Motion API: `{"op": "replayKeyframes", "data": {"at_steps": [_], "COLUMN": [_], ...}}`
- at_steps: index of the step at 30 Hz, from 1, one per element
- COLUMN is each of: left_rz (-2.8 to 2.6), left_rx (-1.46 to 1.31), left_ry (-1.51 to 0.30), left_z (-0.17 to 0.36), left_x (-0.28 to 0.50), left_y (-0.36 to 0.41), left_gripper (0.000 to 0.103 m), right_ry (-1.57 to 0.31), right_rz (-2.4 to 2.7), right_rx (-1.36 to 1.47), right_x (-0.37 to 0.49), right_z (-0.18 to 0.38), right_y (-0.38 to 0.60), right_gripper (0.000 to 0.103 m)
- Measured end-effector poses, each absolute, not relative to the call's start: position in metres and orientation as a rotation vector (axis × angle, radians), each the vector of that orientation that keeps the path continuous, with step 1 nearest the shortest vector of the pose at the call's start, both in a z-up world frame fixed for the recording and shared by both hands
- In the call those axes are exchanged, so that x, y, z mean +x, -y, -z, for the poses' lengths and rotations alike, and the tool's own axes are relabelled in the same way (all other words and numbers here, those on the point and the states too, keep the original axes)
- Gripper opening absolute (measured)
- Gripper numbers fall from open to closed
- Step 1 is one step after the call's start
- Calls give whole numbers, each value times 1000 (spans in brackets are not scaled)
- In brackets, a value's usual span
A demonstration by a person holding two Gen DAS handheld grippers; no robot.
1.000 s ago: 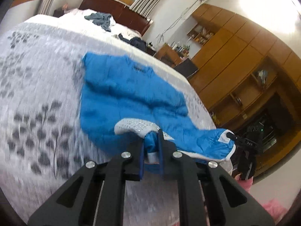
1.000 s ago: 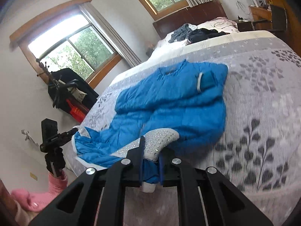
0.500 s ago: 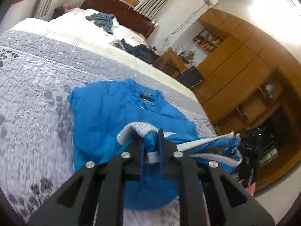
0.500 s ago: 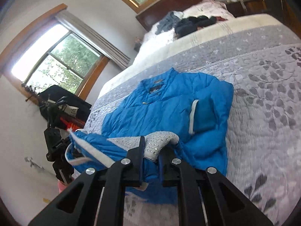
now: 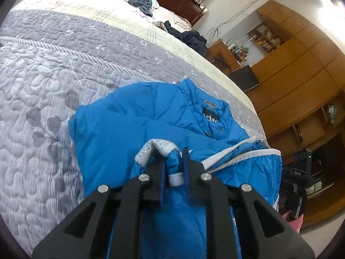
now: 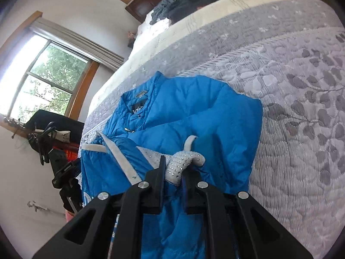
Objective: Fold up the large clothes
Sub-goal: 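Fold the hem up toward the collar with both grippers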
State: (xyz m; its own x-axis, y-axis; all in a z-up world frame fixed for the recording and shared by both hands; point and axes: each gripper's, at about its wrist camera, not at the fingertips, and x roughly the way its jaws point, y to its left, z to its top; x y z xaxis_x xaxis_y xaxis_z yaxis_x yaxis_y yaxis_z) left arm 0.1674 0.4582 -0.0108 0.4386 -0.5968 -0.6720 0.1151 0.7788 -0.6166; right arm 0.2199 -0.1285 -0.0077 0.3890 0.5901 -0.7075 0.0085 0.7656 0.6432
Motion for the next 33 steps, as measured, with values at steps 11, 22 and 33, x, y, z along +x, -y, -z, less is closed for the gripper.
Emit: {"op": "replayKeyframes", "data": {"at_steps": [11,22,33], "left_rz": [493,487,455], "left_rx": [-586,-297,4], "left_ry": [-962,-905,-921], "left_z": [-24,-39,-9], "left_x": [129,116,152], "left_y": [-500,-492,-430], "left_gripper": [53,63,53], "right_ry": [-1084,-976,-1008], "right_rz": [-501,-402,-389], "right_rx": [682,324,47], "right_x": [186,177,213], "right_z": [-4,-42,-8], "right_y": [155,130,85], "right_gripper": [36,82,55]}}
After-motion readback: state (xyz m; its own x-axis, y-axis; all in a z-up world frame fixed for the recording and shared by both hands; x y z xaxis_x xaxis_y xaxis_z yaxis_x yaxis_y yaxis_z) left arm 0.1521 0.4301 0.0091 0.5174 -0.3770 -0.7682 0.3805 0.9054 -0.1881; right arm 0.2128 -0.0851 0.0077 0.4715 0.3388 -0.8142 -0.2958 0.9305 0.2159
